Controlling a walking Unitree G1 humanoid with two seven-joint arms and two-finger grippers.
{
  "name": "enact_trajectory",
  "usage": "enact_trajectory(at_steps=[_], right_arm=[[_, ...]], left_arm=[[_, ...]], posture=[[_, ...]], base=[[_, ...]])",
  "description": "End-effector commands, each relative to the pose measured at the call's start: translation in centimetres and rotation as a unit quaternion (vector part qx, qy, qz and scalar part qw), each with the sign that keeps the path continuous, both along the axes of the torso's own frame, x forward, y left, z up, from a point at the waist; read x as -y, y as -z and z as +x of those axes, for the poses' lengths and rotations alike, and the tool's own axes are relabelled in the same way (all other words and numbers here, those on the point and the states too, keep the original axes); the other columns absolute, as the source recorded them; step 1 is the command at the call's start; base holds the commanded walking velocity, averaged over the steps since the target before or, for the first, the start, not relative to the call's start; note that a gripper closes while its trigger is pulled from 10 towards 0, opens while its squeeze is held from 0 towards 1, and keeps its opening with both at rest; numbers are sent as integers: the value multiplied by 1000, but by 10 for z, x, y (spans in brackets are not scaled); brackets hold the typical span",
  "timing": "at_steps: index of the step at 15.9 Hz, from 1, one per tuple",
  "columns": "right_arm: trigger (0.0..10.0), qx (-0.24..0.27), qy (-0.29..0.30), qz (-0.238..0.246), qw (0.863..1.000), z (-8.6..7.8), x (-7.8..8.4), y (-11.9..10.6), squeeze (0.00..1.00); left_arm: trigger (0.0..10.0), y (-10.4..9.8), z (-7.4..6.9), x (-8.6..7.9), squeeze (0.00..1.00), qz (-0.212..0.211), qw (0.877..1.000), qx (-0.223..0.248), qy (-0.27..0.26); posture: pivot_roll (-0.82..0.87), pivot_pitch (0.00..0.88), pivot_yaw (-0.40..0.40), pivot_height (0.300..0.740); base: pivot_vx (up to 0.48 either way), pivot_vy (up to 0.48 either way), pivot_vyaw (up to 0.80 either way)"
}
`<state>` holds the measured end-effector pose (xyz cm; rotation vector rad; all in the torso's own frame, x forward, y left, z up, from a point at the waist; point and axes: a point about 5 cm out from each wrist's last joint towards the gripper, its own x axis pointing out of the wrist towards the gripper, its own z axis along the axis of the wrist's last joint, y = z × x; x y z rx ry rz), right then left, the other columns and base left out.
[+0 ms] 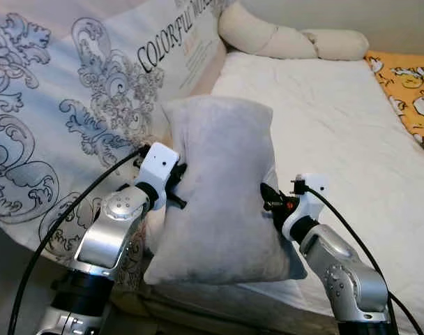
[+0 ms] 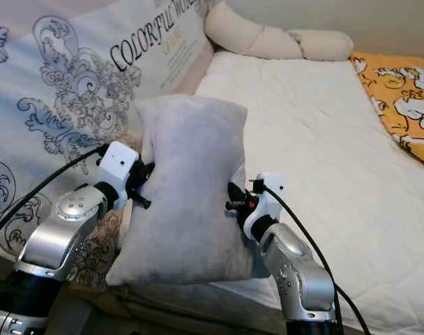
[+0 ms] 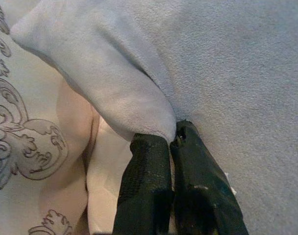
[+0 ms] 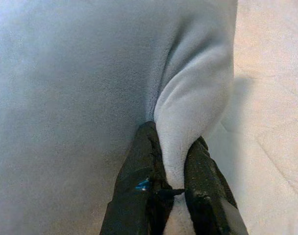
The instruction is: Clean up the room
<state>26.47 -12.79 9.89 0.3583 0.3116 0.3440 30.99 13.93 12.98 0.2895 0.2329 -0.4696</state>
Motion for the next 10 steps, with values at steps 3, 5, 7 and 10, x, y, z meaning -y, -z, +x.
enact_trajectory(at_steps=[3,5,7,10], right_arm=[[10000,-3,18,1,1000,2,5,0,1000],[10000,-7,40,-5,999,3,11,2,1000],[10000,-10,67,-10,998,5,19,4,1000],[10000,-14,87,-20,996,4,28,5,1000]], left_arm=[[10000,-16,22,6,0,23,999,39,20],[10000,-19,32,10,0,31,998,45,31],[10000,-24,49,18,0,52,996,56,51],[10000,-28,70,28,0,111,988,75,74]], posture=[[-115,0,29,740],[-121,0,32,740],[-130,0,40,740],[-155,0,48,740]], base=[[0,0,0],[0,0,0],[0,0,0],[0,0,0]])
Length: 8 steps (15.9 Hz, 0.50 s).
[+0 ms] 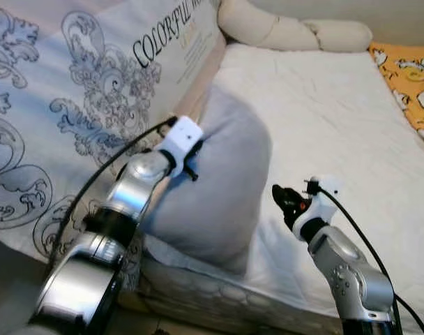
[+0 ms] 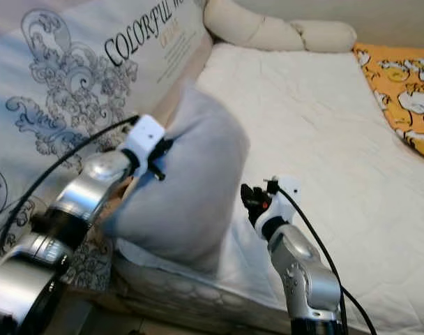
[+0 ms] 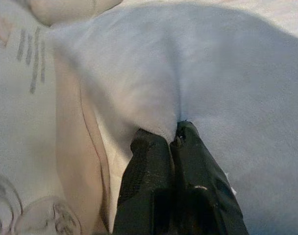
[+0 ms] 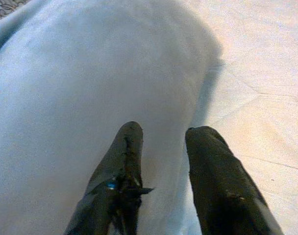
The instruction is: Clean up the room
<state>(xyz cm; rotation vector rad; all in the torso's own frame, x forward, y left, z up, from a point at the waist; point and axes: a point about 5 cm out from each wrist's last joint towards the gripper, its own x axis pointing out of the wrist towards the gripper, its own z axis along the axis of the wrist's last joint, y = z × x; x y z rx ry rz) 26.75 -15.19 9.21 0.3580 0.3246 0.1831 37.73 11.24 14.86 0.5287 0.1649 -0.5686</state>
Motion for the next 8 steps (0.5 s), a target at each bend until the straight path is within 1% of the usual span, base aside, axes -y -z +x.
enact_trajectory(at_steps=[1,2,4,6,7,8], right_arm=[[10000,5,12,-6,1000,1,5,-2,1000],[10000,8,13,-5,1000,-1,7,-3,1000],[10000,17,-2,-4,1000,-3,6,-6,1000],[10000,57,-85,-5,995,-9,-2,-18,1000],[10000,61,-95,-6,994,-11,-3,-20,1000],[10000,68,-118,-12,991,-14,-2,-22,1000]], left_arm=[[10000,-10,6,3,0,15,999,29,8],[10000,-13,11,7,0,30,999,37,13],[10000,-16,16,10,0,44,998,46,16],[10000,-27,23,5,0,67,995,66,9],[10000,-29,25,4,0,70,995,70,8],[10000,-37,29,-3,0,79,994,81,-3]], posture=[[-155,0,48,740],[-174,0,57,740],[-185,0,63,740],[-202,0,73,740],[-203,0,74,740],[-207,0,79,740]], base=[[0,0,0],[0,0,0],[0,0,0],[0,0,0],[0,0,0],[0,0,0]])
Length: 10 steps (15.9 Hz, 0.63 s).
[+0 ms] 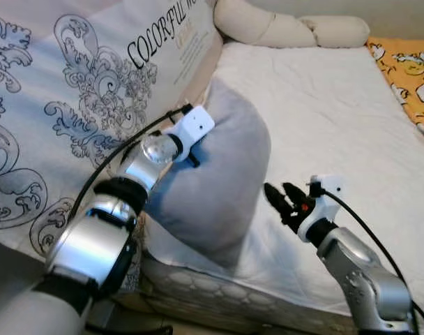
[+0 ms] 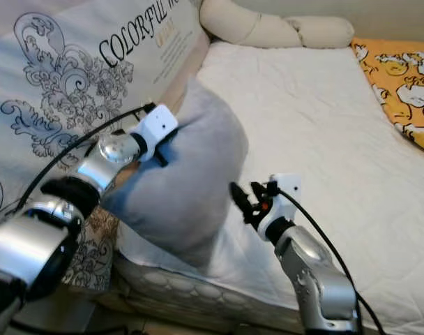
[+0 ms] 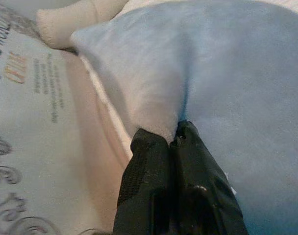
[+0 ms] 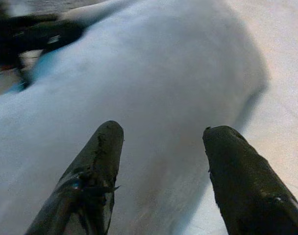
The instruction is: Clean up the room
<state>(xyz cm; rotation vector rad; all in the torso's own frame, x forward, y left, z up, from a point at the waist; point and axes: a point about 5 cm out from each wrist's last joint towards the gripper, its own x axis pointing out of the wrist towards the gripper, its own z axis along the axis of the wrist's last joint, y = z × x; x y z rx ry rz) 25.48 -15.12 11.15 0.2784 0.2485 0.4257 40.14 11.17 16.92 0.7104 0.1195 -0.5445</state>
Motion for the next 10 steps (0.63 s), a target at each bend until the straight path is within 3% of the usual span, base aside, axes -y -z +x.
enact_trajectory(at_steps=[1,5,10], right_arm=[[10000,13,-34,-3,999,-4,0,-6,1000],[10000,20,-88,-20,996,-10,0,-10,1000],[10000,16,-140,-26,990,-17,-6,-9,1000]], left_arm=[[10000,-26,9,-14,0,4,999,47,-26],[10000,-41,15,-45,0,26,994,70,-85],[10000,-35,13,-69,0,57,988,73,-124]], posture=[[-209,0,81,740],[-210,0,82,740],[-229,0,98,740]], base=[[0,0,0],[0,0,0],[0,0,0]])
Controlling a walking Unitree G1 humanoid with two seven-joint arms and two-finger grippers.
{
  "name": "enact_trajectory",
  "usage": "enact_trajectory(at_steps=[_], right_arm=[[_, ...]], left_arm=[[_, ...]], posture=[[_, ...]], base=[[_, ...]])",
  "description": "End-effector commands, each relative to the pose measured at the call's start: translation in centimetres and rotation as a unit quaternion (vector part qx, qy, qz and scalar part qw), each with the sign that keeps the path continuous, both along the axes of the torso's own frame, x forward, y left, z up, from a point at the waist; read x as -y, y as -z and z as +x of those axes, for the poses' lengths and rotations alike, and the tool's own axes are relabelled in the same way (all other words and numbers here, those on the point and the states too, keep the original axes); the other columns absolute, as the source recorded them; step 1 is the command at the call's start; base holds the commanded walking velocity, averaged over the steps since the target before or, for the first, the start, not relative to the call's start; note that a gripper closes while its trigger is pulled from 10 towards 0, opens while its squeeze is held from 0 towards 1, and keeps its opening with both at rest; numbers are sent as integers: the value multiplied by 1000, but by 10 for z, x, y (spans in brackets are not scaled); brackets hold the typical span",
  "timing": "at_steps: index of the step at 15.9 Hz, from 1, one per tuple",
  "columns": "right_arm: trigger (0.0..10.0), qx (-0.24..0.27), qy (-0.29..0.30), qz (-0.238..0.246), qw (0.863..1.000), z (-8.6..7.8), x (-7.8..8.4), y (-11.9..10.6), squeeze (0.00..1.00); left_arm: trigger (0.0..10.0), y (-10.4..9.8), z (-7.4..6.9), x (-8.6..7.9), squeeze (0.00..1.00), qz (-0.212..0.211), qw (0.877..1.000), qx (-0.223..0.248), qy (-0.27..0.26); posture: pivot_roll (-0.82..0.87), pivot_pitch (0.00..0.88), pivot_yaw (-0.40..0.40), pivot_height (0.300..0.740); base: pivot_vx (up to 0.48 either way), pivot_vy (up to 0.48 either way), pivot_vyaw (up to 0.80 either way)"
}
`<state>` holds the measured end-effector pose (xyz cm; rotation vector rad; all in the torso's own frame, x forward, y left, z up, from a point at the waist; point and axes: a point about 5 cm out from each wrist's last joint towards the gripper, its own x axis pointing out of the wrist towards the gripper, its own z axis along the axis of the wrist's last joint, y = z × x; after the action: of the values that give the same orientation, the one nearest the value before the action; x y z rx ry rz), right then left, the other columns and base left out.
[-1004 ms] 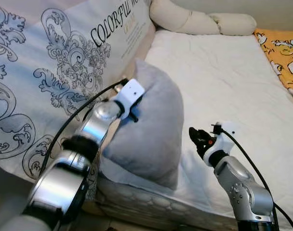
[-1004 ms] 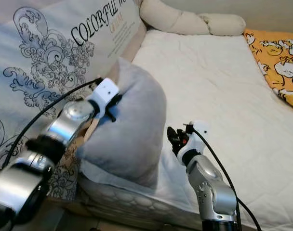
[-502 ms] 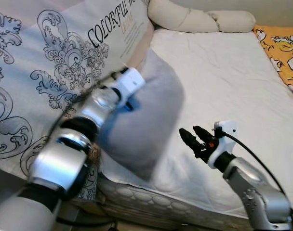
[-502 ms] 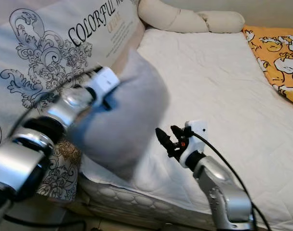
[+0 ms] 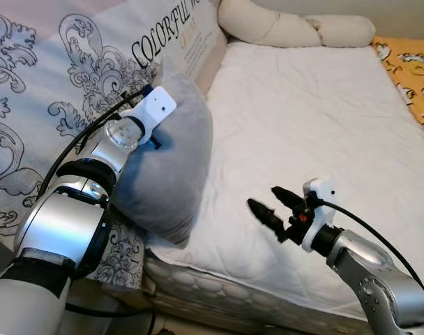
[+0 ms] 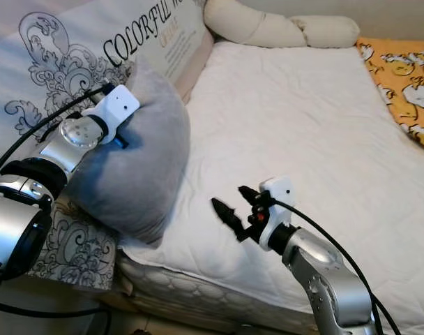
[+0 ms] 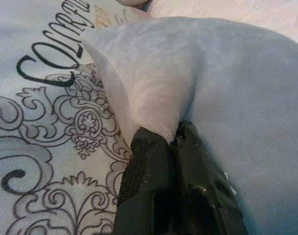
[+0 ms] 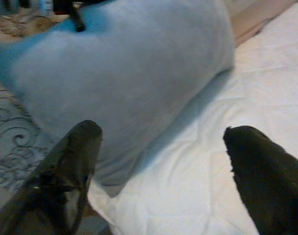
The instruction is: Clean up the room
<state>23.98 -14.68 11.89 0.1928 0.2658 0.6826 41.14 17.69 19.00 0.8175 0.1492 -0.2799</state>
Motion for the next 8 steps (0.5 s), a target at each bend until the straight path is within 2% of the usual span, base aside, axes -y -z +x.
enact_trajectory(at_steps=[1,2,3,4,7,8], right_arm=[[10000,1,-11,-4,1000,-4,-1,-2,1000],[10000,0,-12,-7,1000,-7,1,-1,1000],[10000,-1,-13,-8,1000,-10,2,-1,1000],[10000,0,-26,-9,1000,-13,4,-4,1000],[10000,4,-41,-8,999,-19,7,-11,1000],[10000,4,-43,-10,999,-22,9,-11,1000]], left_arm=[[10000,-14,3,-2,0,6,1000,28,3],[10000,-15,3,7,0,8,999,27,25],[10000,-19,4,15,0,-9,999,31,40],[10000,-33,7,33,0,-64,995,48,64],[10000,-56,11,49,0,-126,986,69,81],[10000,-60,11,51,0,-133,985,73,82]], posture=[[-239,0,104,740],[-244,0,107,740],[-249,0,106,740],[-254,0,100,740],[-274,0,94,740],[-278,0,94,740]], base=[[0,0,0],[0,0,0],[0,0,0],[0,0,0],[0,0,0],[0,0,0]])
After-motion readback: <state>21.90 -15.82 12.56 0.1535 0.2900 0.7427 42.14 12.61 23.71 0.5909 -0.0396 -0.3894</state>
